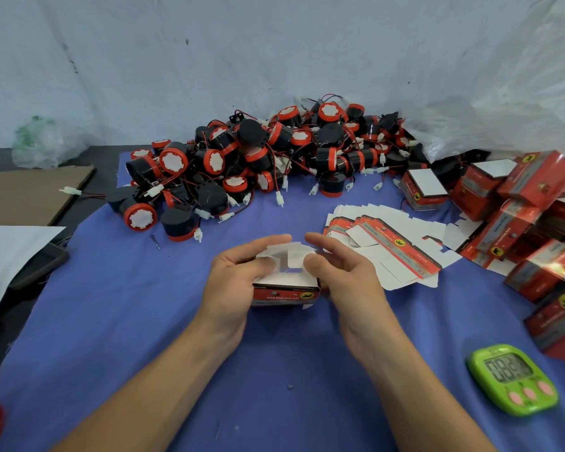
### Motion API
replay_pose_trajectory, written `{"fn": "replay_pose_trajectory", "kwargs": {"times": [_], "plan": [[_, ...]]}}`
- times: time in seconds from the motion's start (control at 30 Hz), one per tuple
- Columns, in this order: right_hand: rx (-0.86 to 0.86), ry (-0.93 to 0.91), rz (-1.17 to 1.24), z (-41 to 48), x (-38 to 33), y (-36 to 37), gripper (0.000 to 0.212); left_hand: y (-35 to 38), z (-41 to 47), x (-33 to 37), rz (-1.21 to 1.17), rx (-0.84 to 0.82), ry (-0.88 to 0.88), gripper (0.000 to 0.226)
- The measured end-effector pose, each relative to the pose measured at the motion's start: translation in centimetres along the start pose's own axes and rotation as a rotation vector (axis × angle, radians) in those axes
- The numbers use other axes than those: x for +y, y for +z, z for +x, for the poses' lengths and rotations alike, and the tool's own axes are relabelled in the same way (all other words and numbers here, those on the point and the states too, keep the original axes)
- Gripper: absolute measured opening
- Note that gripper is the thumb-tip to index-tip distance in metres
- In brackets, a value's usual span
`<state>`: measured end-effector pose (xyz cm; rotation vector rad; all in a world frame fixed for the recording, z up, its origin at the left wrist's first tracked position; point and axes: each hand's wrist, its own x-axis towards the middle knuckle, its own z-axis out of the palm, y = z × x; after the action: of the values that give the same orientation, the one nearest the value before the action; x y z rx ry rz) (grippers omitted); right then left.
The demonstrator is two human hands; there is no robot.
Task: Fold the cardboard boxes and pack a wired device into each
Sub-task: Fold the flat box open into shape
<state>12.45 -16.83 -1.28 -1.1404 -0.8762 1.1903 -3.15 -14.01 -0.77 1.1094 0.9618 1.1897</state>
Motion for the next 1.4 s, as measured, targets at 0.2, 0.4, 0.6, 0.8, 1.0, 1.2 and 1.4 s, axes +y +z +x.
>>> {"fn": "replay_pose_trajectory", "kwargs": {"times": [0.2,0.4,0.6,0.8,1.0,1.2,1.4], "plan": [[-0.198,0.079,-0.035,0.0,-0.3,-0.4,0.040,-0.2,0.1,-0.5,-0.038,-0.016,0.042,0.032],[-0.190,0.071,-0.100,0.1,-0.2,-0.4,0.031,-0.5,0.1,-0.7,0.045,-0.042,0.041,0.021],[-0.044,-0.108,-0.296,-0.4,0.0,-0.1,0.028,-0.1,-0.1,-0.4,0.111,-0.007,0.053,0.054],[-0.040,-0.181,-0.377,-0.6,-0.2,0.1,0.025,-0.1,-0.1,-0.3,0.155,0.016,0.101,0.036],[-0.060,0.062,-0.222,-0.1,-0.7,-0.2,0.050,0.1,-0.5,-0.4,0.045,0.087,0.163,0.038],[-0.209,-0.095,-0.258,-0.4,-1.7,-0.9,0.035,-0.8,-0.3,0.0,0.137,0.165,0.433,0.035],[0.088,-0.660,-0.954,-1.0,0.3,0.0,0.065,-1.7,0.6,-0.9,0.181,0.088,0.358,0.063]]}}
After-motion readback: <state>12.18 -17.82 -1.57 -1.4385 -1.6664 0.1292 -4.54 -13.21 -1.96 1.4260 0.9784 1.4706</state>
